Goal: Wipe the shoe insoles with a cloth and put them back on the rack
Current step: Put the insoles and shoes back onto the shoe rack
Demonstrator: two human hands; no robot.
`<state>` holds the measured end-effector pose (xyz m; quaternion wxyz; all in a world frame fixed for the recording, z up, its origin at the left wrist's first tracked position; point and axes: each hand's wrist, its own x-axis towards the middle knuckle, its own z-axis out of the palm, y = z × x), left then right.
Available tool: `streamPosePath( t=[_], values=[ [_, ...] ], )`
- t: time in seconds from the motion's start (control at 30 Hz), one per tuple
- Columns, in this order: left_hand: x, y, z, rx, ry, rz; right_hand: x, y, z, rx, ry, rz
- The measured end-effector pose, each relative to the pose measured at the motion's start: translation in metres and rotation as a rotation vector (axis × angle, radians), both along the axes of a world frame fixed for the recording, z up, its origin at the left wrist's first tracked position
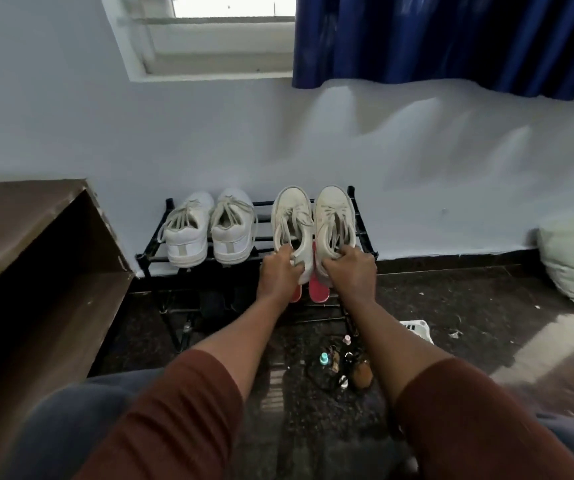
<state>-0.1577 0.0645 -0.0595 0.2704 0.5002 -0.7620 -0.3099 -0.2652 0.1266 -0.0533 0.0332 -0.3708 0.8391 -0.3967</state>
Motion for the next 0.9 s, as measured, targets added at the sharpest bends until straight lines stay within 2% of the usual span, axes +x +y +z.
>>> streamPosePath(
  t=[0.2,0.43,0.6,0.77,0.9],
  values=[
    [-0.044,-0.074,-0.004,-0.032,-0.031,-0.016,-0.047,-0.073,-0.009,0.061,-0.06,0.02],
    [-0.07,-0.1,-0.026,-0.036,-0.057,0.01,-0.074,-0.113,-0.019,0.084,-0.07,0.049],
    [-0.077,-0.1,-0.04,-0.027,-0.052,0.047,-0.077,-0.115,-0.028,0.104,-0.068,0.091],
    [-0.077,-0.084,-0.044,-0.012,-0.02,0.078,-0.079,-0.106,-0.032,0.203,0.031,0.165],
    [-0.07,-0.057,-0.048,-0.038,0.103,0.101,-0.086,-0.069,-0.036,0.243,0.143,0.269]
  ],
)
